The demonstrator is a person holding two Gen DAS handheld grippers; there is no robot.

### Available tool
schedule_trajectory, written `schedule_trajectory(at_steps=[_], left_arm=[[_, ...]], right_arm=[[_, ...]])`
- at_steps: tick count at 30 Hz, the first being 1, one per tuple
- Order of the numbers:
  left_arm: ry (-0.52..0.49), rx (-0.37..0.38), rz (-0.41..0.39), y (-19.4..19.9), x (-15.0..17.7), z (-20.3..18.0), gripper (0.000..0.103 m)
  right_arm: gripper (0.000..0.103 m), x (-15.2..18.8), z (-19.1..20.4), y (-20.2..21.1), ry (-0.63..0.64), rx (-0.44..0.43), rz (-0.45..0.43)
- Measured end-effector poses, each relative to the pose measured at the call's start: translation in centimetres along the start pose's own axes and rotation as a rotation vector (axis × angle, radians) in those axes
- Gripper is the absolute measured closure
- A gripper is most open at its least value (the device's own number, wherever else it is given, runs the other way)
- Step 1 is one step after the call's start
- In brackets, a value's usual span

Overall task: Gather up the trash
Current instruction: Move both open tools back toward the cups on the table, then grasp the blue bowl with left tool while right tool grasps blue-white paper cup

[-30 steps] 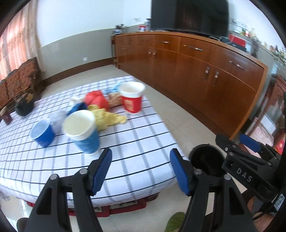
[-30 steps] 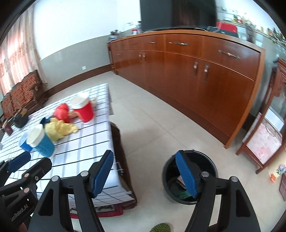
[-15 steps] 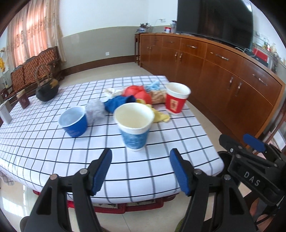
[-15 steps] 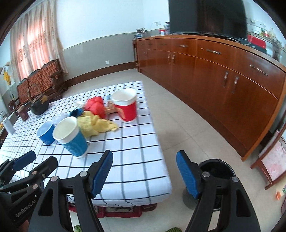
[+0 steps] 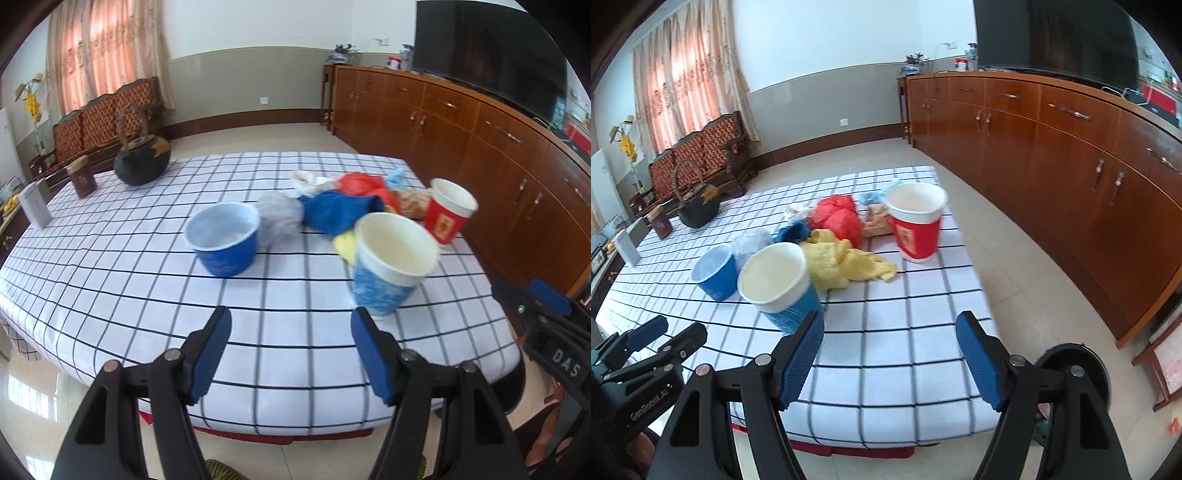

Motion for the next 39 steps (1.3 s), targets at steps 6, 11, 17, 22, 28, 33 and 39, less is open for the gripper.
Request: schedule_trajectory(at_steps=[6, 11, 17, 22, 28, 33, 39], left_arm=[[0.023, -0.034, 0.015, -1.4, -0.1, 2.3, 0.034], [0.039, -0.047, 0.023, -2.4, 0.0, 3.6, 0.034], [0.031, -0.045, 0.021, -3.1, -0.2, 4.1, 0.034], [0.045, -0.047, 0.024, -3.9, -0.7, 4.7, 0.034], [0.049, -0.045, 0.033, -5.0, -1.2, 4.9, 0.034], [0.049, -0.039, 0.041, -6.0, -1.6, 5.0, 0.034], [0.064, -0.034, 0.040, -7.1, -2.4, 5.5, 0.034]], right_arm=[[0.016, -0.1, 3.5, -1.9, 0.050, -0.067, 0.006], [0.015, 0.1, 5.8, -4.2, 0.062, -0.106, 0.037], [0.015, -0.6, 7.6, -6.3, 0.072, -0.114, 0.041], [0.014, -1.3, 8.3, -7.8, 0.065, -0.118, 0.049], [0.015, -1.9, 9.0, -8.7, 0.072, -0.112, 0.032], [0.016, -2.4, 8.7, -9.2, 0.060, -0.117, 0.013], [0.039, -2.7, 9.0, -9.3, 0.076, -0.129, -0.002]])
Point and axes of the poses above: each gripper's, at about its wrist camera, not at the fingertips, and y roughly against the way its jaws point, z to its left, x to its underside, the point moved 7 cm from there along -y, roughly the way its jaws point, and after that the axes turned 9 degrees about z, right-handed, at the moved point
